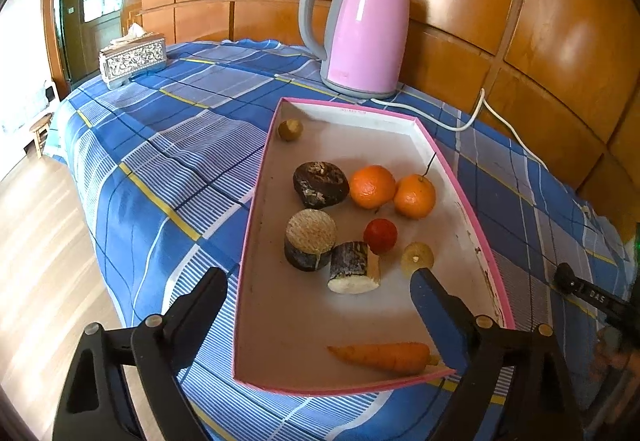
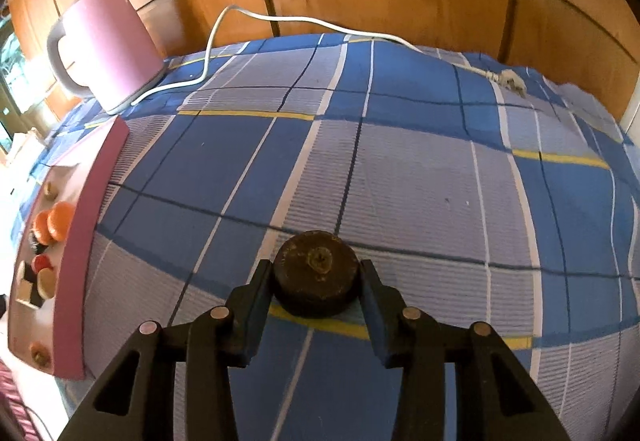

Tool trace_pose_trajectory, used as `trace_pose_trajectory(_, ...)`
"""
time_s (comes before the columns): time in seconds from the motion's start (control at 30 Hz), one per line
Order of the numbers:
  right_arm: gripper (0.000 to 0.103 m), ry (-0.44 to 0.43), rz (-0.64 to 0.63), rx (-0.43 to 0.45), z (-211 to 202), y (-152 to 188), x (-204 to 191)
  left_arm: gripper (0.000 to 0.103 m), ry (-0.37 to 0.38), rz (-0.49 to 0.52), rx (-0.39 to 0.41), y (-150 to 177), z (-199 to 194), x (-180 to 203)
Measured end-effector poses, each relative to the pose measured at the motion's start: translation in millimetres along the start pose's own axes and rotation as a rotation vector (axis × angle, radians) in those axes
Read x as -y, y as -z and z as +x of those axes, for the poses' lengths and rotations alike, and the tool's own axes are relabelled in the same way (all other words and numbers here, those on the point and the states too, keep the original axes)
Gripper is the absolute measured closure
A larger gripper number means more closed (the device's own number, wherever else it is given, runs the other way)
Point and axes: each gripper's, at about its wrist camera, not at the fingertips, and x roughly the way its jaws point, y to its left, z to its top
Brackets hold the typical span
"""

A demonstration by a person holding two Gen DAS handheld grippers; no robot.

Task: Organize fruits
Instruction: 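Reach the right gripper to the dark round fruit and grasp it, then carry the dark round fruit into the tray and open the right gripper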

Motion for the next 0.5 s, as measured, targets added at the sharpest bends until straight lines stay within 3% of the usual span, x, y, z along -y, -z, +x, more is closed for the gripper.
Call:
trace_pose_trajectory(0.13,0.043,0.019,-0.024,0.018,-3.9,3.8,3.4,0.006,-0.004,-0.002,0.0,1.4,0.3,-0.4)
trace_pose_trajectory(0.2,0.042,0.031,-0.035,0.028,-3.1,3.8,3.7,0.006,-0.004,-0.005,-0.001,1.6,0.7,-1.1)
trace_pose_trajectory(0.4,0.042,0.071,-0.093,0.038,3.6,4.8,-7.4,0.005,-0.022,-0.007,-0.005,4.1,3.7,-2.8)
trace_pose_trajectory(0.5,0.059,0.096,-0.125,0.069,3.9,8.6,-13.8,0.005,-0.036,-0.009,-0.001,5.0,4.4,-3.4)
